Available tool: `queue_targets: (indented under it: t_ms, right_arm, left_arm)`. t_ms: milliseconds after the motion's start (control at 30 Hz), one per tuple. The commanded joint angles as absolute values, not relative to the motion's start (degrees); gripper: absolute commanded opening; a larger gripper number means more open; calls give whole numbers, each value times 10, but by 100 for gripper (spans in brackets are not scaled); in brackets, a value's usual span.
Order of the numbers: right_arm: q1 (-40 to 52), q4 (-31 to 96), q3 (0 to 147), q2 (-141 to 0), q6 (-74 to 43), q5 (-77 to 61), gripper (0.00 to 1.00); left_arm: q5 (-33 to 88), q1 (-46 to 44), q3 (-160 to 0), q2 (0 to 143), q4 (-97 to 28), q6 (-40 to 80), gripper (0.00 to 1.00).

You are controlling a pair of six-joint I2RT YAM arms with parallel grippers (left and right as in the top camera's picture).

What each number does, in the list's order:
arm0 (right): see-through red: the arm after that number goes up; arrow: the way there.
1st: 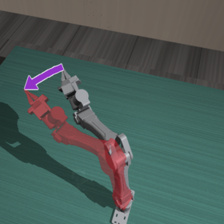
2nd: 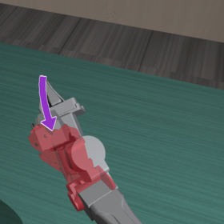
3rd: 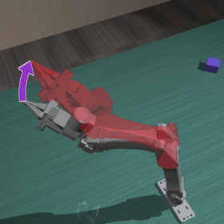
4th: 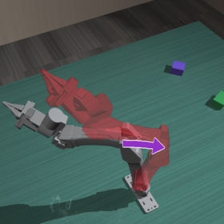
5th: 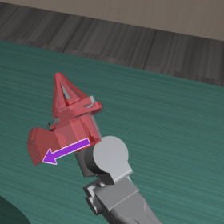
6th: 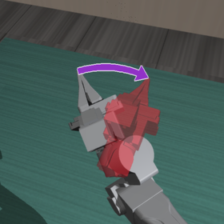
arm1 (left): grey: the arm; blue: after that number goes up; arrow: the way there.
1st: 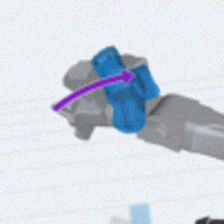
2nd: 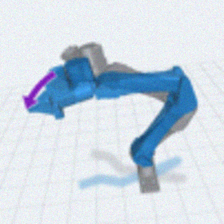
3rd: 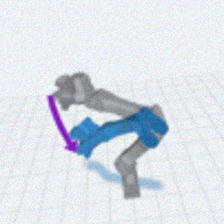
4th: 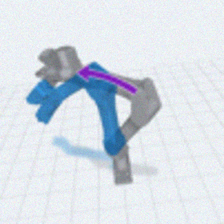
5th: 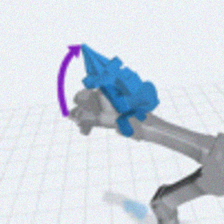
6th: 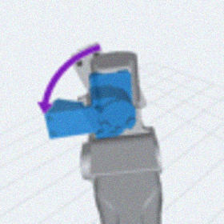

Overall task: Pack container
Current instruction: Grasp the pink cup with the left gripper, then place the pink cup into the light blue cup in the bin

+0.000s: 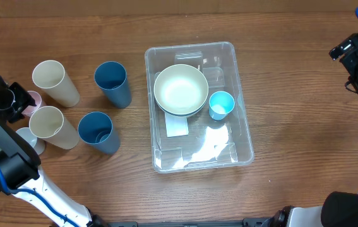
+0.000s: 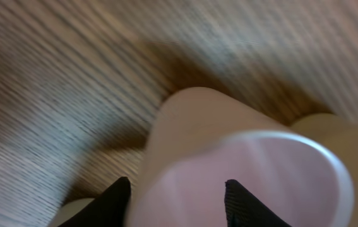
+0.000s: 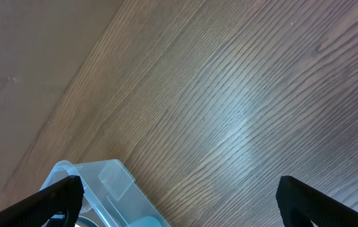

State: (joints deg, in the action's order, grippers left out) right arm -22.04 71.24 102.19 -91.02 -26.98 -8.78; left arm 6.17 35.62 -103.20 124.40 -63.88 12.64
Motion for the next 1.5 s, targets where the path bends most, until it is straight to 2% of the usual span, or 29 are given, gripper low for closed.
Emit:
queue_targets:
  t_ms: [0,67,100,167,333,467,600,733,867,1000,1167,1467]
  right_arm:
    - [-220,710,1025,-906,-273,-86,100]
    - [-220,710,1025,-906,-273,-86,100]
    - [-220,710,1025,-906,-273,-86,100]
    - [-220,710,1025,-906,-273,-86,100]
    - [-220,710,1025,-906,-273,-86,100]
    - [-220,710,1025,-906,-273,-86,100]
    - [-220,710,1025,-906,-273,-86,100]
    - [-220,710,1025,-906,-273,-86,100]
    - [-220,710,1025,-906,-273,-86,100]
    - [-220,710,1025,-906,-273,-86,100]
    - [-220,710,1025,-906,-273,-86,100]
    - [-220,710,1025,-906,-273,-86,100]
  left_arm:
    - [38,360,-1028,1256,-630,129,27]
    - [38,360,-1030,1256,-627,136,7]
    - [39,361,-1033,1255,-627,139,4]
    - [41,364,-1049,1254,-635,144,4]
    - [45,359,-1207,1208,-727,154,4]
    - [43,319,-1343,1130,-802,152,4]
    - [40,204,-1371,1035,-820,124,4]
    - [46,29,-1371,1001,-839,104,4]
    - [32,-199,-1349,1037,-831,59,4]
    - [21,-317,-1341,1124,-803,11,4]
    - [5,-378,-1341,1232,-785,-3,4]
    - [10,-383,-1341,1320,-762,-4,5]
